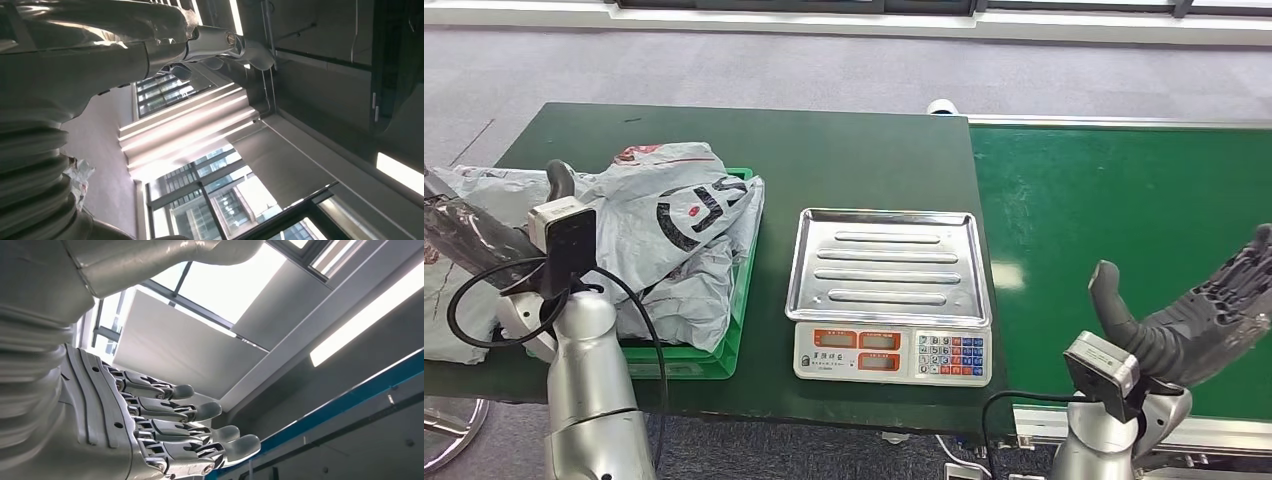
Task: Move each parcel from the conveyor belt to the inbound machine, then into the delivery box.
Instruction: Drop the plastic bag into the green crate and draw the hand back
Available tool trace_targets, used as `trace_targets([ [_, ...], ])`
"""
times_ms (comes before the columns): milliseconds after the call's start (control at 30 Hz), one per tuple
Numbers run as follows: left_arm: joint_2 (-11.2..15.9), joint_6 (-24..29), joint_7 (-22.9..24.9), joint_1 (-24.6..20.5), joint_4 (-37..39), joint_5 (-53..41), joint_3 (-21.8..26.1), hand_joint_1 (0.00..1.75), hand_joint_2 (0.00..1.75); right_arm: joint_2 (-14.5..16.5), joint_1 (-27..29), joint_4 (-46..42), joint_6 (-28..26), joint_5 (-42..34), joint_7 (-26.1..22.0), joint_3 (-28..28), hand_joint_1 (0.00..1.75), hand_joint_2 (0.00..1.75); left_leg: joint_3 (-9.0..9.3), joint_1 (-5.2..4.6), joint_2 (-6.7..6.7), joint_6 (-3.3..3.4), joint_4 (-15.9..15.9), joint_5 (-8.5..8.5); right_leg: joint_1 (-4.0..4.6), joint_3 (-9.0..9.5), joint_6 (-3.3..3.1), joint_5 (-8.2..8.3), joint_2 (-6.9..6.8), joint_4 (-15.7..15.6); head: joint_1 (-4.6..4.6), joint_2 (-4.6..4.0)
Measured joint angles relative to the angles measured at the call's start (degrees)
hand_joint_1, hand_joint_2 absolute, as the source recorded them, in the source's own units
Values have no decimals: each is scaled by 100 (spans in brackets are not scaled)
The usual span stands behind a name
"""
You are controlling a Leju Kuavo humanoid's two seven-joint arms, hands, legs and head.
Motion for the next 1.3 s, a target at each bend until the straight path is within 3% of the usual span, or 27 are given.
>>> trace_targets([
  [100,-49,-40,-249,180,-130,963,-230,0,175,-5,-6,161,1,2,9,5,0,175,4,-1,2,0,0,0,0,2,0,0,2,-1,-1,-1],
  [267,185,-500,-385,695,-384,3197,-1791,0,175,-3,-28,768,4,263,-37,135,0,175,-2,1,-3,1,1,0,0,4,0,1,-3,-1,1,0],
  [500,700,-752,-402,1168,-992,4329,-3696,0,175,0,-72,1511,2,108,-42,652,0,175,-3,0,-1,2,1,-4,0,-3,1,0,0,-1,-1,-1],
  [633,855,-1049,-400,1360,-1293,4502,-4458,0,175,1,-42,1437,-2,531,-82,859,0,175,-5,0,-1,1,0,-5,0,-5,0,-2,-1,-1,-1,-1],
  [800,982,-1081,-400,1645,-1604,4725,-5271,0,175,0,60,1249,-3,36,-33,1441,0,175,-4,0,11,2,0,-12,0,-8,-1,-6,9,-1,1,-1],
  [867,963,-1657,-398,1825,-1698,4943,-5412,0,175,-1,58,1261,-2,-211,-55,1677,0,87,-4,-1,13,2,0,-12,0,-9,0,-8,12,-3,-1,-1],
  [933,874,-2615,-392,2022,-1698,5097,-5409,0,175,-6,52,1330,-2,-211,-51,1785,0,0,-4,-1,11,3,0,-13,0,-9,1,-9,10,-4,0,0],
  [967,816,-3028,-389,2103,-1652,5109,-5391,0,175,-9,51,1385,-1,-115,-26,1791,0,0,-4,-2,11,3,0,-13,-1,-8,2,-10,9,-4,0,-1],
  [1067,697,-3386,-386,2240,-1447,5013,-5357,0,175,-11,57,1552,-1,53,6,1727,0,131,-4,-3,11,4,0,-13,-2,-7,2,-9,9,-4,1,-1],
  [1100,685,-3345,-386,2264,-1387,4986,-5357,0,175,-11,65,1588,-1,32,-12,1705,0,131,-4,-3,11,4,0,-13,-2,-7,2,-9,9,-4,1,-1],
  [1200,679,-3220,-386,2312,-1263,4958,-5347,0,175,-11,100,1646,-2,-25,-45,1668,0,0,-5,-2,11,4,0,-13,-1,-7,2,-9,8,-4,0,-1],
  [1300,679,-3150,-386,2365,-1186,5005,-5290,0,175,-11,133,1692,-2,-42,-44,1685,0,0,-6,-1,11,3,0,-13,0,-8,2,-9,9,-3,0,0],
])
